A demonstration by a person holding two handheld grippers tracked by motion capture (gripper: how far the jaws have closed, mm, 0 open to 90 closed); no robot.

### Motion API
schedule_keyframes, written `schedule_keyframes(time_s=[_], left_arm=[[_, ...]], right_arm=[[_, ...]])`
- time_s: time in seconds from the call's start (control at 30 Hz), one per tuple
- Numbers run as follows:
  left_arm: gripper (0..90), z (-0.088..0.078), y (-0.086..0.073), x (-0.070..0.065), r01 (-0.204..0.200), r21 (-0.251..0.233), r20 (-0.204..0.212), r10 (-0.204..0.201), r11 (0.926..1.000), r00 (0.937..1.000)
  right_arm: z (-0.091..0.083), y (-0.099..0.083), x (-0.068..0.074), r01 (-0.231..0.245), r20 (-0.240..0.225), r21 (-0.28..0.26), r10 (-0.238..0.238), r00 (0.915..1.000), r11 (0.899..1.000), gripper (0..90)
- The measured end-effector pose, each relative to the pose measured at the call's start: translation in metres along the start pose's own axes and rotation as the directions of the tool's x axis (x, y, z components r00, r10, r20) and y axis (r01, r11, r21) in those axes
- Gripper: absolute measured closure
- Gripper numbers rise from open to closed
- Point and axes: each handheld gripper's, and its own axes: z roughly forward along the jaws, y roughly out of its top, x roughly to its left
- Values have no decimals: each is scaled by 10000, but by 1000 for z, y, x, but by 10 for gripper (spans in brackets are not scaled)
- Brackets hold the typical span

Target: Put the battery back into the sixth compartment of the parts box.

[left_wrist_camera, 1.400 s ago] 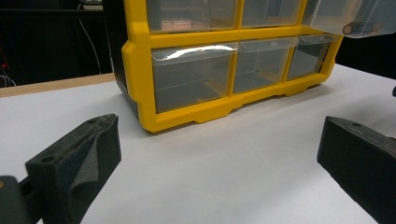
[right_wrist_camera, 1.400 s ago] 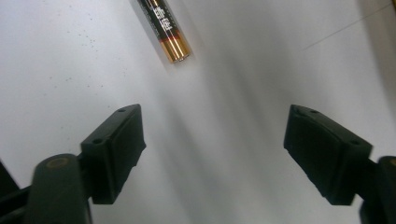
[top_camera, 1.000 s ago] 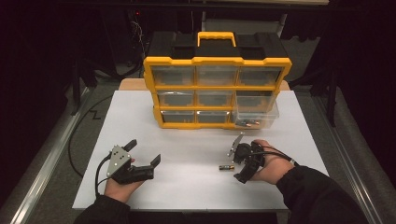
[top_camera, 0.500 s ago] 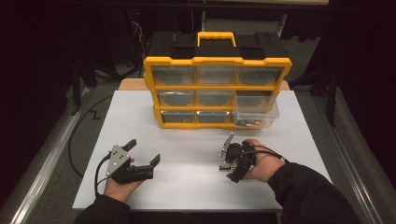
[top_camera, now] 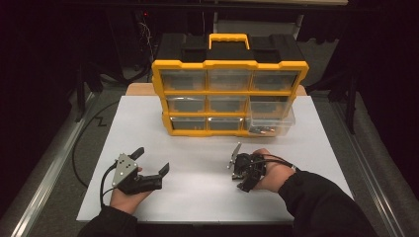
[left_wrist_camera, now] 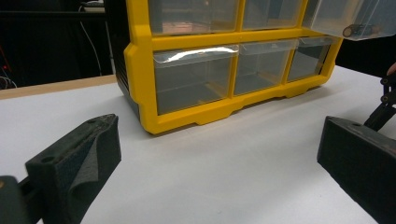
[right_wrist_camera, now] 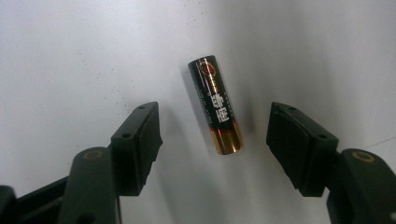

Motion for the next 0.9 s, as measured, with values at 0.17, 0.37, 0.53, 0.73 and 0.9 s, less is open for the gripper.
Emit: schedule_keyframes(time_s=[0.17,0.37,0.53,0.73,0.9], left_arm=[[4,0,0,0,-25,51,35,24,10000,10000],[4,-1,0,0,25,21,7,-25,10000,10000],[4,-1,0,0,7,21,5,-7,10000,10000],[4,-1,0,0,23,14,-14,-23,10000,10000],[4,-1,0,0,-23,42,2,23,10000,10000]], right_arm=[[2,2,-2,93,-92,139,-91,9999,9999,455],[3,3,-4,85,-125,200,-82,9999,9998,588],[3,3,-6,-3,-160,201,7,9999,9998,651],[3,3,-7,-13,-365,243,22,9993,9997,705],[3,3,-6,-21,-444,256,32,9990,9997,730]])
